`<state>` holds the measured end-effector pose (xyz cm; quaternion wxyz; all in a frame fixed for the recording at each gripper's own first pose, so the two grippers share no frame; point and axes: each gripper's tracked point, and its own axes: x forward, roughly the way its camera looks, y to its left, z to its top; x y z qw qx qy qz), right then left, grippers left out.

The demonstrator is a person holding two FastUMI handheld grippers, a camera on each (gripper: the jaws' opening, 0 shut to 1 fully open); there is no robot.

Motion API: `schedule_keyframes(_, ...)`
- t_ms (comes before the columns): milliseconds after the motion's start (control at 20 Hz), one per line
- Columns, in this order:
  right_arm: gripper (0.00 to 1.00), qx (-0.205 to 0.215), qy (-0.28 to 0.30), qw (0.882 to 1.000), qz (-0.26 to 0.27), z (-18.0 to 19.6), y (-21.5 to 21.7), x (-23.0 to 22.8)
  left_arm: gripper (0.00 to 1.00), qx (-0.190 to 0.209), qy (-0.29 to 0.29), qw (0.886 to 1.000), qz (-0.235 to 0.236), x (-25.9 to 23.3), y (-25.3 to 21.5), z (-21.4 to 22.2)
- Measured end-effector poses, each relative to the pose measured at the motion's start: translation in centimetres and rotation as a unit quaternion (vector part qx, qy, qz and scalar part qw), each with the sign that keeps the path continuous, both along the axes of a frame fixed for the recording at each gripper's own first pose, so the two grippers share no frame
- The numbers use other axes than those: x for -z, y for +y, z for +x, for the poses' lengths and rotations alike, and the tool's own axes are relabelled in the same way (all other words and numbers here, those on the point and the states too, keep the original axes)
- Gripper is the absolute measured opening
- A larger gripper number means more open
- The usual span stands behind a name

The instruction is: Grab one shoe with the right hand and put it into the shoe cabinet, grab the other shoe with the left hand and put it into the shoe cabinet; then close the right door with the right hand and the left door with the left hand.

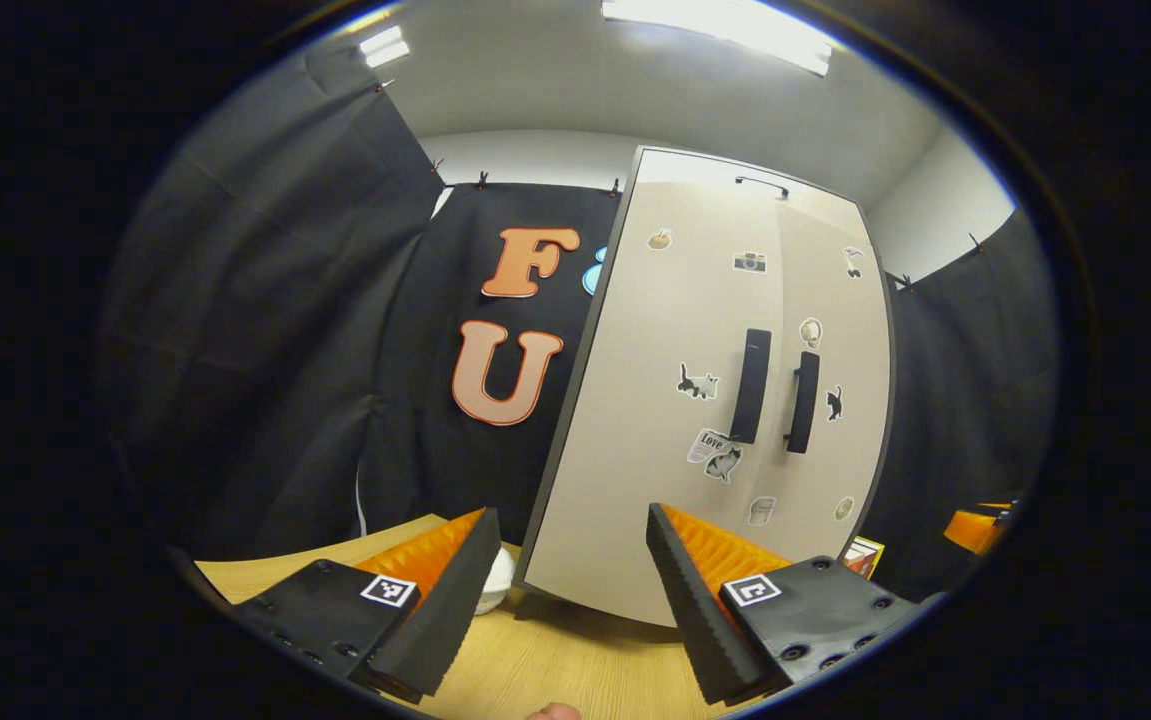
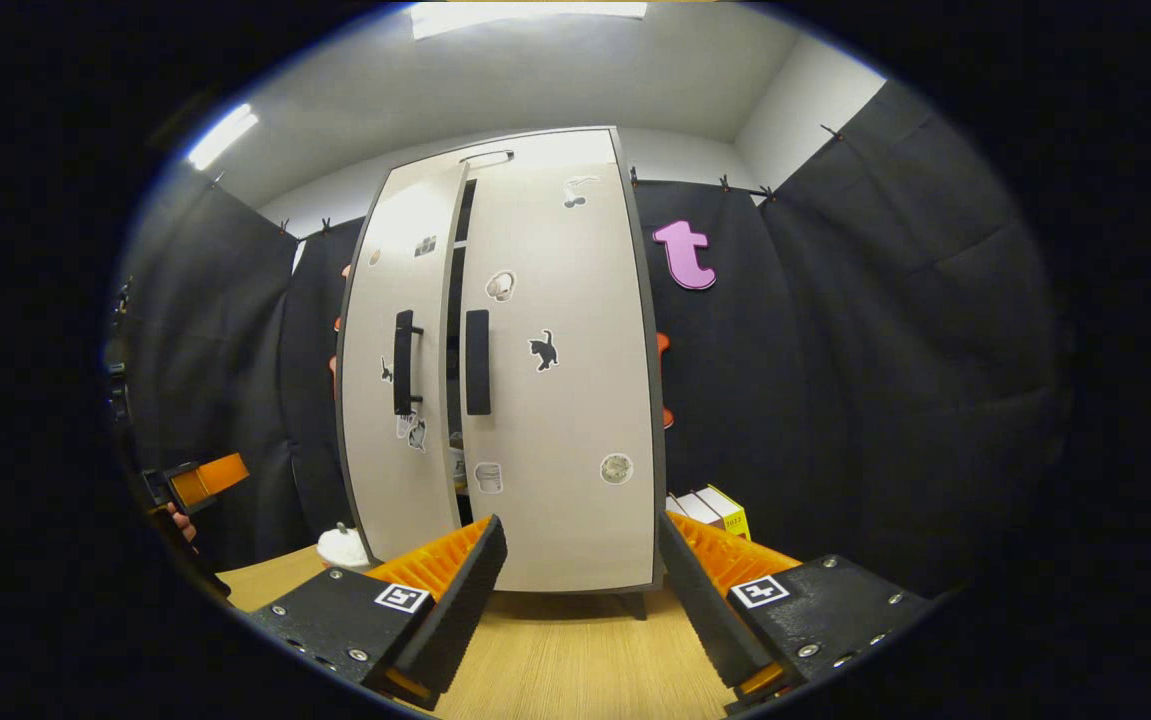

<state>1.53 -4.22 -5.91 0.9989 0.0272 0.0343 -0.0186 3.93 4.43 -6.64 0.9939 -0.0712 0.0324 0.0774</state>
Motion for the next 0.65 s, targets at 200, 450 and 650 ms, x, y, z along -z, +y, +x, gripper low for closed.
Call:
schedule_keyframes(200,0.94,0.015,-0.010,1.000,0.006,-0.6,-1.1,-0.5,0.96,0.001,-0.005,1.000,0.013,-0.1,-1.1,0.2)
schedule_keyframes(450,0.94,0.023,-0.011,1.000,0.015,-0.5,-1.8,-0.6,0.96,0.019,-0.003,1.000,0.015,0.2,-2.7,0.4)
schedule_keyframes(650,0.94,0.024,-0.011,1.000,0.016,-0.4,-1.9,-0.5,0.96,0.022,-0.008,0.999,0.022,-0.1,-2.8,0.3)
